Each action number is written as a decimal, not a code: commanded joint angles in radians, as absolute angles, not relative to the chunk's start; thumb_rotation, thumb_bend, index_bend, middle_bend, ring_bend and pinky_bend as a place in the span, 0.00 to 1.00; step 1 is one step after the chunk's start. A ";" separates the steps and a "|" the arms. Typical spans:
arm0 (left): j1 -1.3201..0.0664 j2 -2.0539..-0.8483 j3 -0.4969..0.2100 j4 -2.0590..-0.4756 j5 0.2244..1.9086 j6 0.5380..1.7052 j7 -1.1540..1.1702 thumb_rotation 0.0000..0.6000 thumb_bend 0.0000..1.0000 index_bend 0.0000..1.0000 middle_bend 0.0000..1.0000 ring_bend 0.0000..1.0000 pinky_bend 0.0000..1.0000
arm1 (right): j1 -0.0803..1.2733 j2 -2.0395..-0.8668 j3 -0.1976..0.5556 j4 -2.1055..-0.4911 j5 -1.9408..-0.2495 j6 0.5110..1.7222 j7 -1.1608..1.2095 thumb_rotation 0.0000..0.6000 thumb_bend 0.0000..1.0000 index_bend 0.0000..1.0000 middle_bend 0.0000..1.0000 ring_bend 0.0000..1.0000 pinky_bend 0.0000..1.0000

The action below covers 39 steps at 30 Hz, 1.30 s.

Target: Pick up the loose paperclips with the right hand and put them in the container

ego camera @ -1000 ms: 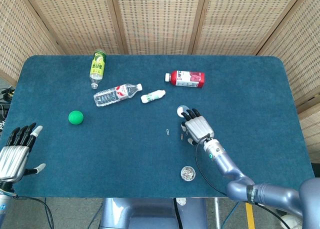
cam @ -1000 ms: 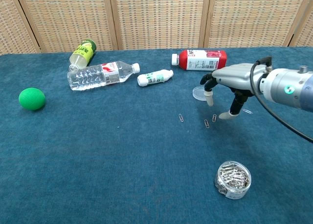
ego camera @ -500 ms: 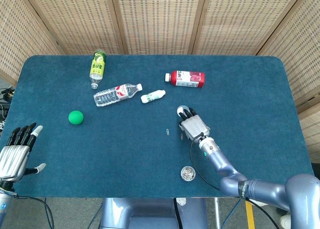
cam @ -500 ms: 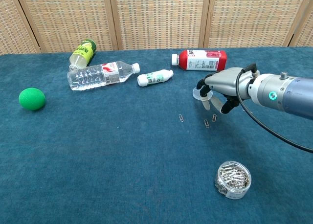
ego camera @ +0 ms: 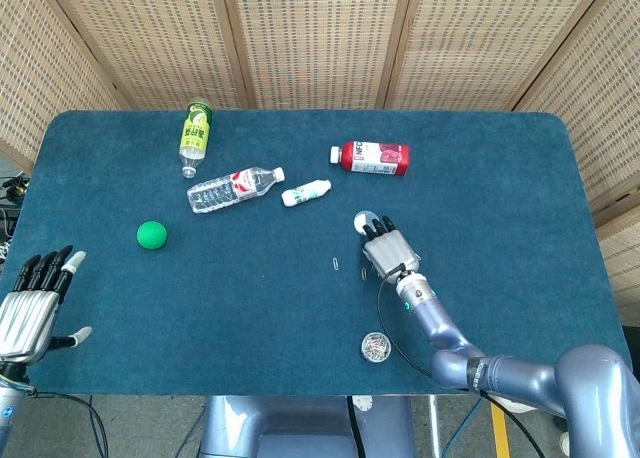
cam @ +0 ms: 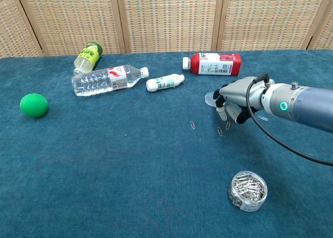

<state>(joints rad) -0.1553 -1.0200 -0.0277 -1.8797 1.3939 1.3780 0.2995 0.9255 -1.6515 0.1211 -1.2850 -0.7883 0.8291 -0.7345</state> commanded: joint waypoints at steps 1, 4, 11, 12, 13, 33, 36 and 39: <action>-0.155 -1.020 -0.028 -1.879 1.393 1.378 0.300 1.00 0.00 0.00 0.00 0.00 0.00 | 0.928 -1.657 0.119 -1.278 -0.780 0.827 -0.735 1.00 0.83 0.43 0.08 0.00 0.00; -0.156 -1.021 -0.028 -1.881 1.393 1.377 0.302 1.00 0.00 0.00 0.00 0.00 0.00 | 0.931 -1.662 0.115 -1.269 -0.775 0.828 -0.739 1.00 0.83 0.43 0.07 0.00 0.00; -0.156 -1.022 -0.026 -1.881 1.394 1.378 0.304 1.00 0.00 0.00 0.00 0.00 0.00 | 0.936 -1.668 0.093 -1.258 -0.751 0.842 -0.782 1.00 0.83 0.43 0.07 0.00 0.00; -0.156 -1.022 -0.026 -1.881 1.395 1.378 0.304 1.00 0.00 0.00 0.00 0.00 0.00 | 0.936 -1.667 0.092 -1.259 -0.745 0.845 -0.787 1.00 0.83 0.43 0.07 0.00 0.00; -0.156 -1.022 -0.026 -1.881 1.395 1.379 0.303 1.00 0.00 0.00 0.00 0.00 0.00 | 0.935 -1.664 0.090 -1.261 -0.737 0.848 -0.794 1.00 0.83 0.43 0.07 0.00 0.00; -0.153 -1.030 -0.016 -1.884 1.413 1.385 0.322 1.00 0.00 0.00 0.00 0.00 0.00 | 0.916 -1.538 0.035 -1.406 -0.609 0.871 -0.850 1.00 0.88 0.48 0.06 0.00 0.00; -0.153 -1.031 -0.016 -1.884 1.414 1.386 0.322 1.00 0.00 0.00 0.00 0.00 0.00 | 0.910 -1.524 0.028 -1.429 -0.617 0.879 -0.841 1.00 0.88 0.48 0.05 0.00 0.00; -0.153 -1.030 -0.015 -1.884 1.416 1.386 0.322 1.00 0.00 0.00 0.00 0.00 0.00 | 0.905 -1.516 0.021 -1.442 -0.632 0.887 -0.834 1.00 0.88 0.48 0.05 0.00 0.00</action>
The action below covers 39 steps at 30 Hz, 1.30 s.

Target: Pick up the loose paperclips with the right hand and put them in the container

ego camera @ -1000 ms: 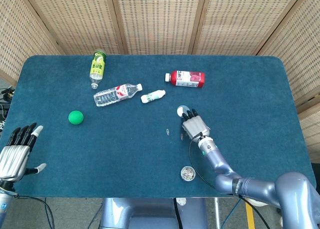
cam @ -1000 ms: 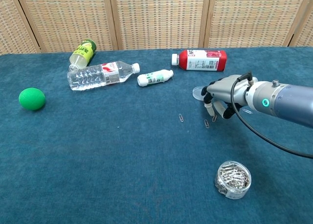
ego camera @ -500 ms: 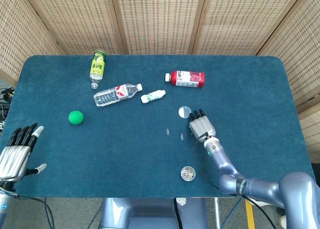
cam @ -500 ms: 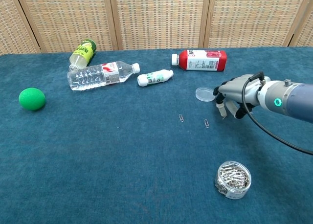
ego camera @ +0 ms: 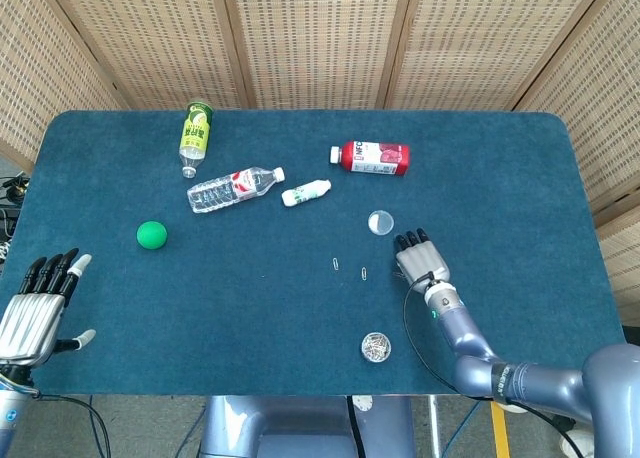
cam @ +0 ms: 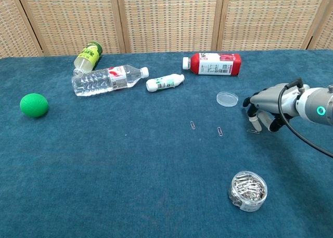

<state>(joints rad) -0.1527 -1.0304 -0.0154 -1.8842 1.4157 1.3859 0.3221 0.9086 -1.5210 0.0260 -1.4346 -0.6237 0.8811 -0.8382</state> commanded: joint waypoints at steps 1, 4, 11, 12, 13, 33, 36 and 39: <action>-0.152 -1.030 -0.015 -1.885 1.417 1.386 0.323 1.00 0.00 0.00 0.00 0.00 0.00 | 0.903 -1.514 0.018 -1.445 -0.637 0.889 -0.832 1.00 0.88 0.48 0.05 0.00 0.00; -0.152 -1.031 -0.014 -1.885 1.419 1.388 0.324 1.00 0.00 0.00 0.00 0.00 0.00 | 0.898 -1.508 0.009 -1.456 -0.649 0.895 -0.828 1.00 0.88 0.48 0.04 0.00 0.00; -0.150 -1.031 -0.014 -1.885 1.422 1.392 0.323 1.00 0.00 0.00 0.00 0.00 0.00 | 0.858 -1.513 0.038 -1.458 -0.781 0.957 -0.705 1.00 0.43 0.48 0.03 0.00 0.00; -0.150 -1.031 -0.014 -1.885 1.421 1.392 0.323 1.00 0.00 0.00 0.00 0.00 0.00 | 0.847 -1.518 0.050 -1.451 -0.808 0.972 -0.671 1.00 0.41 0.48 0.03 0.00 0.00; -0.150 -1.030 -0.014 -1.885 1.421 1.392 0.322 1.00 0.00 0.00 0.00 0.00 0.00 | 0.840 -1.521 0.058 -1.446 -0.822 0.979 -0.647 1.00 0.40 0.48 0.03 0.00 0.00; -0.151 -1.025 -0.015 -1.885 1.419 1.386 0.311 1.00 0.00 0.00 0.00 0.00 0.00 | 0.794 -1.581 0.163 -1.417 -0.698 0.951 -0.495 1.00 0.30 0.48 0.01 0.00 0.00; -0.151 -1.024 -0.016 -1.885 1.420 1.386 0.310 1.00 0.00 0.00 0.00 0.00 0.00 | 0.792 -1.589 0.166 -1.410 -0.691 0.952 -0.496 1.00 0.30 0.48 0.01 0.00 0.00; -0.151 -1.023 -0.016 -1.885 1.419 1.387 0.308 1.00 0.00 0.00 0.00 0.00 0.00 | 0.790 -1.599 0.166 -1.401 -0.686 0.955 -0.498 1.00 0.30 0.49 0.01 0.00 0.00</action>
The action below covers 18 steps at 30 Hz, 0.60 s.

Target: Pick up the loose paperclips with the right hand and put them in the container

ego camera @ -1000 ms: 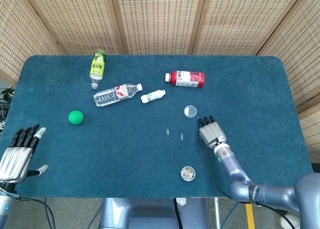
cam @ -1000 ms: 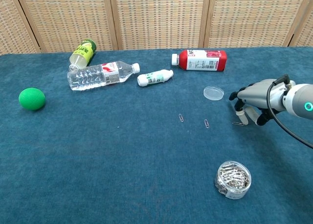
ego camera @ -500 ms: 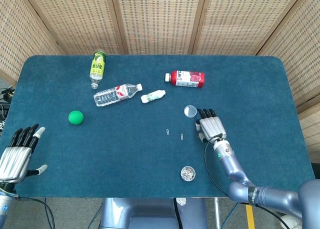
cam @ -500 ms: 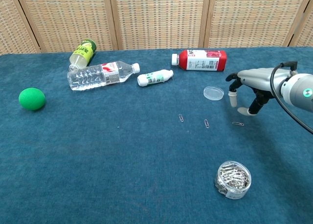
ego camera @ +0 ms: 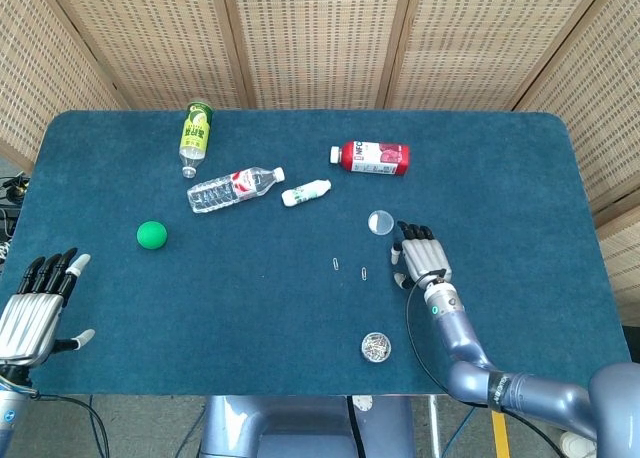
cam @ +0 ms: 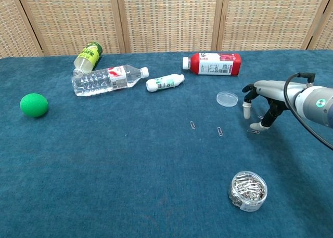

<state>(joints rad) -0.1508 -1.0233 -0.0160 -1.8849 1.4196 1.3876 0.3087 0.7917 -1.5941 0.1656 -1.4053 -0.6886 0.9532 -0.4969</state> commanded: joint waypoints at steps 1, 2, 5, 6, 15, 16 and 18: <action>-0.151 -1.023 -0.016 -1.885 1.419 1.387 0.307 1.00 0.00 0.00 0.00 0.00 0.00 | 0.790 -1.602 0.167 -1.399 -0.684 0.954 -0.498 1.00 0.30 0.49 0.01 0.00 0.00; -0.151 -1.023 -0.016 -1.885 1.420 1.387 0.307 1.00 0.00 0.00 0.00 0.00 0.00 | 0.789 -1.604 0.167 -1.397 -0.682 0.954 -0.498 1.00 0.30 0.49 0.01 0.00 0.00; -0.151 -1.022 -0.016 -1.885 1.420 1.388 0.307 1.00 0.00 0.00 0.00 0.00 0.00 | 0.789 -1.617 0.168 -1.384 -0.675 0.953 -0.500 1.00 0.30 0.50 0.01 0.00 0.00; -0.151 -1.022 -0.017 -1.885 1.420 1.388 0.306 1.00 0.00 0.00 0.00 0.00 0.00 | 0.788 -1.621 0.168 -1.379 -0.673 0.956 -0.503 1.00 0.30 0.50 0.01 0.00 0.00; -0.152 -1.024 -0.017 -1.882 1.416 1.384 0.309 1.00 0.00 0.00 0.00 0.00 0.00 | 0.781 -1.644 0.162 -1.343 -0.670 0.947 -0.510 1.00 0.30 0.51 0.01 0.00 0.00; -0.152 -1.025 -0.017 -1.882 1.416 1.384 0.310 1.00 0.00 0.00 0.00 0.00 0.00 | 0.780 -1.646 0.162 -1.339 -0.671 0.946 -0.509 1.00 0.30 0.51 0.01 0.00 0.00; -0.152 -1.025 -0.017 -1.882 1.416 1.385 0.312 1.00 0.00 0.00 0.00 0.00 0.00 | 0.780 -1.649 0.163 -1.332 -0.672 0.943 -0.508 1.00 0.30 0.51 0.01 0.00 0.00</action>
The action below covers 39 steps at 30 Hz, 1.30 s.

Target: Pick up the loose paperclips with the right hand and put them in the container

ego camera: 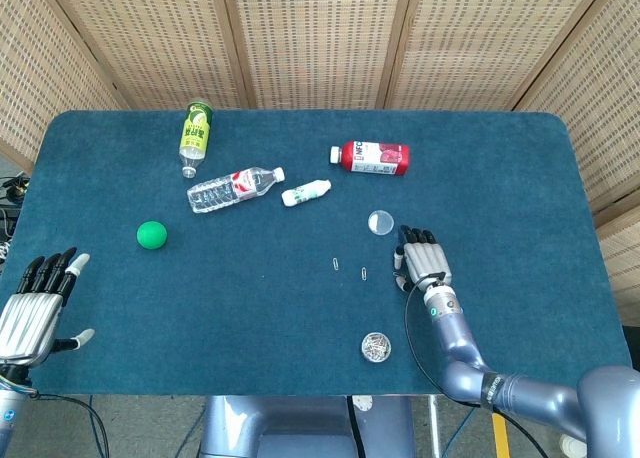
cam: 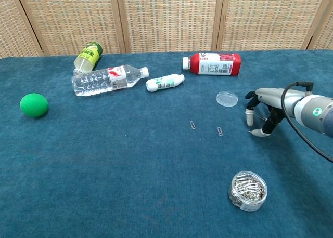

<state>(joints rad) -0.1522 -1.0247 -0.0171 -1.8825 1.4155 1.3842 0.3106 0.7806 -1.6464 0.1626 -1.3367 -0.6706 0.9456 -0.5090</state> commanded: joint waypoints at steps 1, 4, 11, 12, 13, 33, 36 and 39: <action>-0.152 -1.026 -0.017 -1.882 1.415 1.384 0.312 1.00 0.00 0.00 0.00 0.00 0.00 | 0.780 -1.651 0.163 -1.328 -0.670 0.940 -0.509 1.00 0.30 0.51 0.01 0.00 0.00; -0.153 -1.027 -0.017 -1.882 1.414 1.383 0.315 1.00 0.00 0.00 0.00 0.00 0.00 | 0.780 -1.653 0.164 -1.321 -0.668 0.934 -0.510 1.00 0.30 0.51 0.01 0.00 0.00; -0.154 -1.028 -0.018 -1.882 1.411 1.381 0.317 1.00 0.00 0.00 0.00 0.00 0.00 | 0.780 -1.661 0.162 -1.305 -0.666 0.926 -0.519 1.00 0.30 0.52 0.01 0.00 0.00; -0.154 -1.028 -0.018 -1.882 1.411 1.382 0.317 1.00 0.00 0.00 0.00 0.00 0.00 | 0.781 -1.664 0.162 -1.301 -0.665 0.926 -0.522 1.00 0.30 0.53 0.01 0.00 0.00; -0.154 -1.028 -0.018 -1.882 1.411 1.382 0.316 1.00 0.00 0.00 0.00 0.00 0.00 | 0.781 -1.665 0.161 -1.299 -0.665 0.925 -0.523 1.00 0.30 0.53 0.01 0.00 0.00; -0.155 -1.026 -0.019 -1.883 1.411 1.381 0.312 1.00 0.00 0.00 0.00 0.00 0.00 | 0.782 -1.691 0.148 -1.276 -0.666 0.929 -0.580 1.00 0.43 0.60 0.01 0.00 0.00; -0.154 -1.025 -0.018 -1.883 1.411 1.381 0.310 1.00 0.00 0.00 0.00 0.00 0.00 | 0.780 -1.695 0.147 -1.274 -0.678 0.936 -0.580 1.00 0.43 0.61 0.01 0.00 0.00; -0.154 -1.024 -0.018 -1.883 1.411 1.382 0.309 1.00 0.00 0.00 0.00 0.00 0.00 | 0.778 -1.696 0.147 -1.273 -0.687 0.939 -0.581 1.00 0.43 0.62 0.01 0.00 0.00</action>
